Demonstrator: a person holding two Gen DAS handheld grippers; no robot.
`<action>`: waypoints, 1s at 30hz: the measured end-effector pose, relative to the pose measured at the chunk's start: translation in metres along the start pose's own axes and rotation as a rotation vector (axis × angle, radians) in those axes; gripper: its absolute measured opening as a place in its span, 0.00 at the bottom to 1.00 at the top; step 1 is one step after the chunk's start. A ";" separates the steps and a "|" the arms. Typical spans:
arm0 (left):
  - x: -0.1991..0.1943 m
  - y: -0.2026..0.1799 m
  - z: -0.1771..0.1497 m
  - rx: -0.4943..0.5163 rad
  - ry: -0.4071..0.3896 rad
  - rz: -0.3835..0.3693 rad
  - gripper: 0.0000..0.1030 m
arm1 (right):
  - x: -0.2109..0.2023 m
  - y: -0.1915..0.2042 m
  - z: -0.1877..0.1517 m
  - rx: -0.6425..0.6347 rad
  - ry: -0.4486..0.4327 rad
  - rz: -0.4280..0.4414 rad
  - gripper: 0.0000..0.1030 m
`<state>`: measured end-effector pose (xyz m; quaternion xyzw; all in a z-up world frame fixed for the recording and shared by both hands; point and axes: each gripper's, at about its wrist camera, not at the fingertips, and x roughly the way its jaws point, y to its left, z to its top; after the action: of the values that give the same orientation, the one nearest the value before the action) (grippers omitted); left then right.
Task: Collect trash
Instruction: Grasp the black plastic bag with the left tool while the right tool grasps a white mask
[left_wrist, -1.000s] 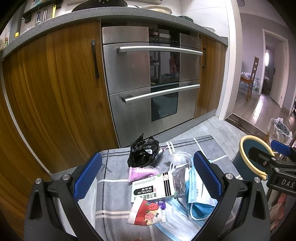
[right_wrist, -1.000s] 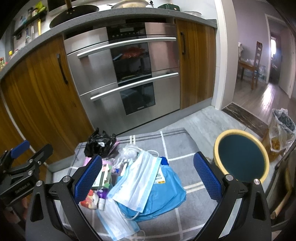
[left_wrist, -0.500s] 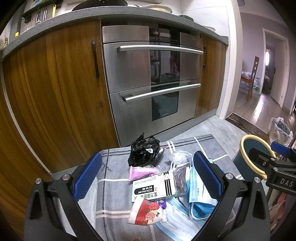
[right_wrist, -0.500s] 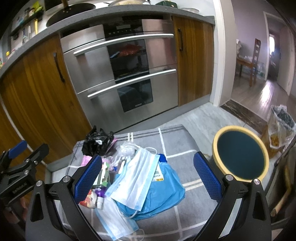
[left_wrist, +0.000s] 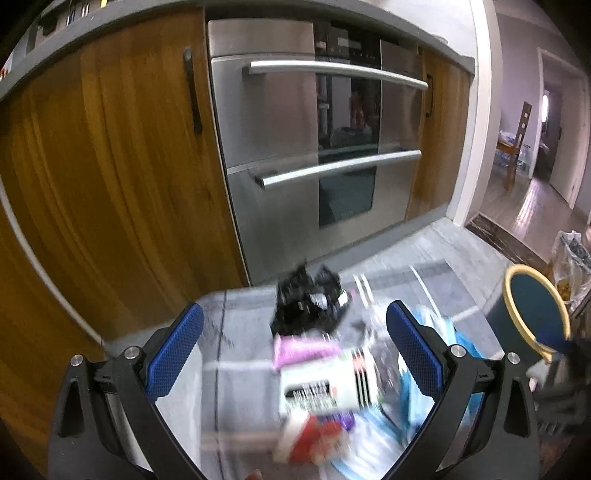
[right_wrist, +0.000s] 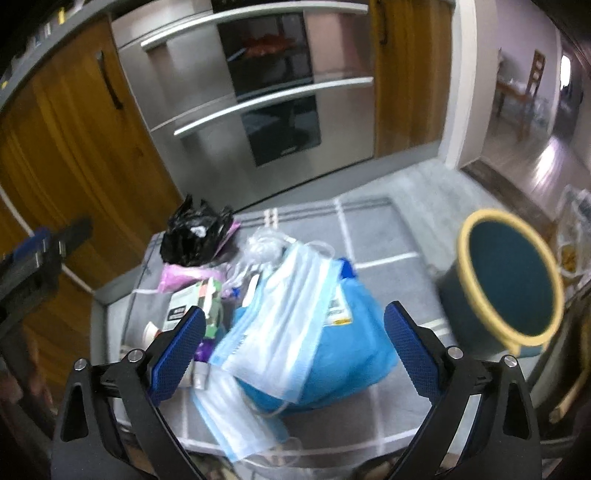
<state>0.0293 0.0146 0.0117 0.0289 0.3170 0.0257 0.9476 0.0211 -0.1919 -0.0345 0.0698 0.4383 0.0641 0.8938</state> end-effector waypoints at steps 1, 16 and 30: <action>0.006 0.003 0.006 0.000 -0.011 0.000 0.95 | 0.006 0.002 -0.001 0.006 0.010 -0.002 0.90; 0.140 -0.002 0.014 0.036 0.151 -0.062 0.86 | 0.085 0.003 -0.005 0.094 0.155 0.040 0.61; 0.218 -0.044 -0.007 0.151 0.265 -0.093 0.45 | 0.106 0.003 -0.014 0.070 0.248 0.028 0.24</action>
<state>0.2007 -0.0143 -0.1280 0.0817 0.4414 -0.0384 0.8927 0.0741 -0.1693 -0.1245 0.0986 0.5463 0.0692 0.8289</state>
